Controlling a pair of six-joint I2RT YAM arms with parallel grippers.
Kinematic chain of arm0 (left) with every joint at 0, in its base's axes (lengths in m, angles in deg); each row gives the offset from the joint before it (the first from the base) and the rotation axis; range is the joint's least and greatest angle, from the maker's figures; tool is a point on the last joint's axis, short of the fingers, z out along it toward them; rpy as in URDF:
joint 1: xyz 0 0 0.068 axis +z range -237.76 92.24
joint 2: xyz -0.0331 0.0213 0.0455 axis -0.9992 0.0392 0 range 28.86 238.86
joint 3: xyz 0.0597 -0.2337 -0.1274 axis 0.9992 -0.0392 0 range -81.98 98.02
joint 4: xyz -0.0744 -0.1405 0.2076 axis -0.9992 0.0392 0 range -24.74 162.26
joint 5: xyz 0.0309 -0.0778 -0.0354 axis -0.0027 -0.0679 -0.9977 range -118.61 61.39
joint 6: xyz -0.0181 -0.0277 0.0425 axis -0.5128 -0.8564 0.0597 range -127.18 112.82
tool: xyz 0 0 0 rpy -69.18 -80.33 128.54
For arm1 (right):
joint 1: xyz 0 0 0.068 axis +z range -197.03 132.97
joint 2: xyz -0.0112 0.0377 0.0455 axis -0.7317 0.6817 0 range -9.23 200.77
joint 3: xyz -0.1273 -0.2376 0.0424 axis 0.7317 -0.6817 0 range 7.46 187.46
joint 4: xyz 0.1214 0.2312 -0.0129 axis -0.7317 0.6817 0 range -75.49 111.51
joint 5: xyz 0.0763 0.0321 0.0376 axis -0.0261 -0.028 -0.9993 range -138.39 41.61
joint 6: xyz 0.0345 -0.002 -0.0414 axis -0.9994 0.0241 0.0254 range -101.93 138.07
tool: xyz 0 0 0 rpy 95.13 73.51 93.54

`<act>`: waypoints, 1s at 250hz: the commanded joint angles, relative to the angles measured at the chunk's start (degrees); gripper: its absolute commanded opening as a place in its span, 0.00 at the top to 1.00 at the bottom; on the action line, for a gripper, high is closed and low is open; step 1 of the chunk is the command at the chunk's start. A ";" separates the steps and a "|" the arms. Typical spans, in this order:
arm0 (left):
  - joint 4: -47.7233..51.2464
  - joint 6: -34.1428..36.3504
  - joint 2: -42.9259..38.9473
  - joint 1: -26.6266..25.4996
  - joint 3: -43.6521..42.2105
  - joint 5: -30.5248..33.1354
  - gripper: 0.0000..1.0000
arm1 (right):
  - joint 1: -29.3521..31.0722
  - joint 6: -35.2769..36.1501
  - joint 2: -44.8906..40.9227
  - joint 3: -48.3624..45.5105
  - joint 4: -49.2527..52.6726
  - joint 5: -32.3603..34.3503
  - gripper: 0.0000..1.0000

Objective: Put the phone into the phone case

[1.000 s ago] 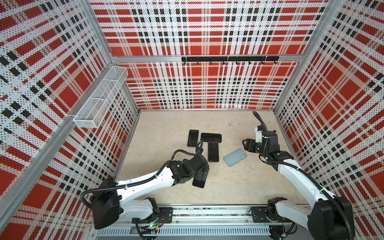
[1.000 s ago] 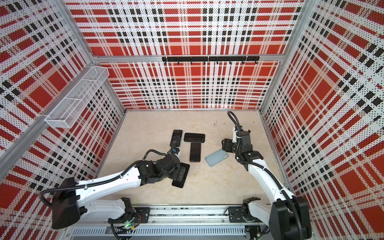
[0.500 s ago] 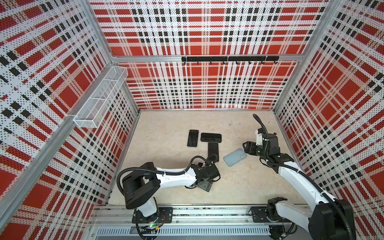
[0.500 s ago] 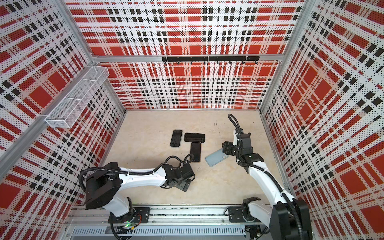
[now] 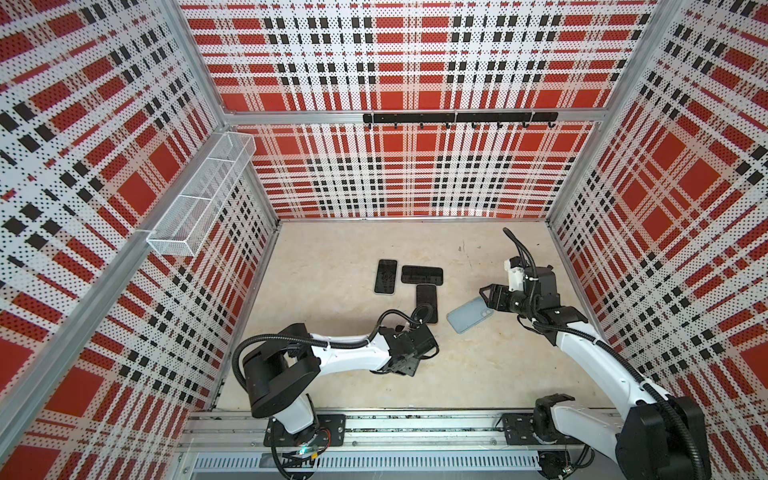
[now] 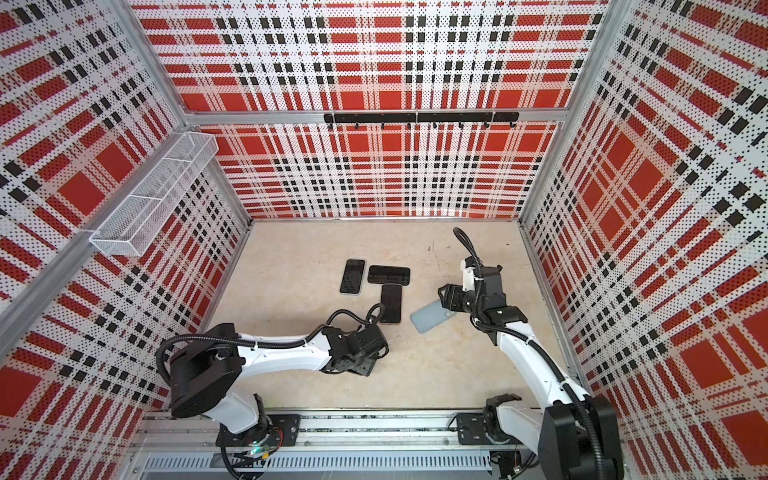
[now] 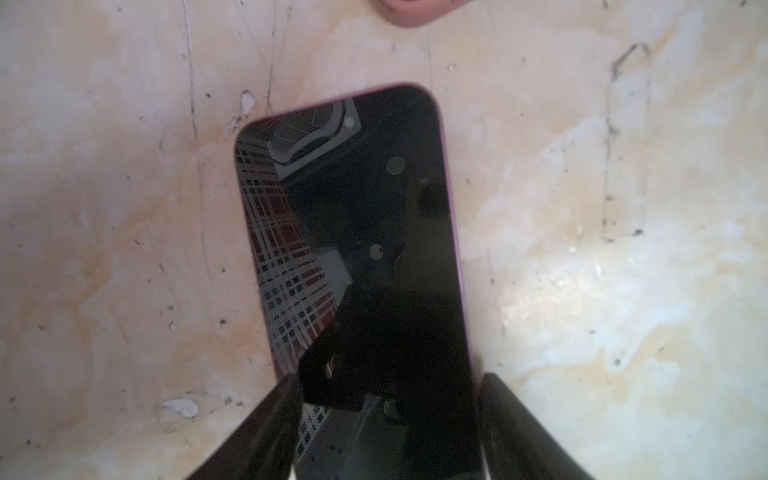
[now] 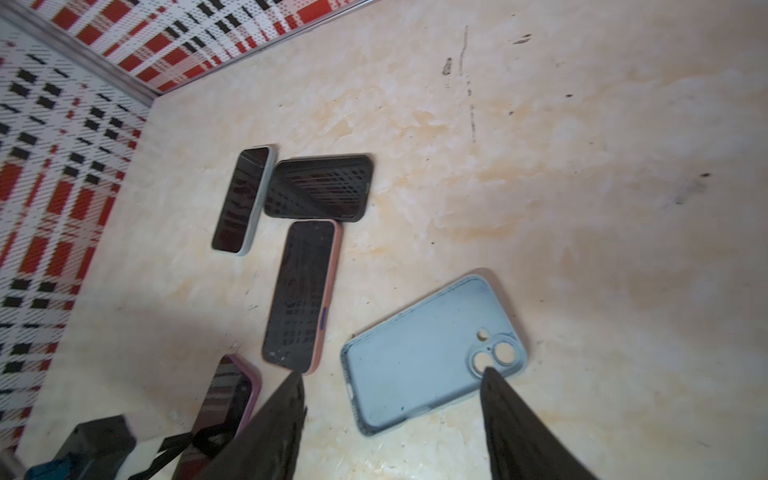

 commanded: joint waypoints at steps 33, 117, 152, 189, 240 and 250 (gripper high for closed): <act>1.38 -0.21 -4.06 0.28 -4.18 2.30 0.26 | 2.77 -1.10 4.67 2.52 -1.34 -16.53 0.36; 3.32 -4.55 -14.37 2.91 -9.83 0.97 0.20 | 16.56 6.13 21.29 16.06 9.71 -16.90 0.35; 3.13 -10.16 -25.20 3.73 -12.47 0.74 0.16 | 20.36 7.87 28.46 22.09 13.77 -16.54 0.34; -1.59 -18.11 -39.71 8.32 -19.20 -6.68 0.00 | 23.40 7.20 34.03 24.93 13.65 -14.93 0.34; -7.59 -28.06 -51.53 19.65 -29.57 -24.17 0.00 | 26.02 5.35 40.39 26.77 11.51 -16.84 0.35; -9.03 -29.89 -52.63 20.74 -31.17 -26.39 0.00 | 26.56 5.25 41.59 27.38 11.50 -16.95 0.35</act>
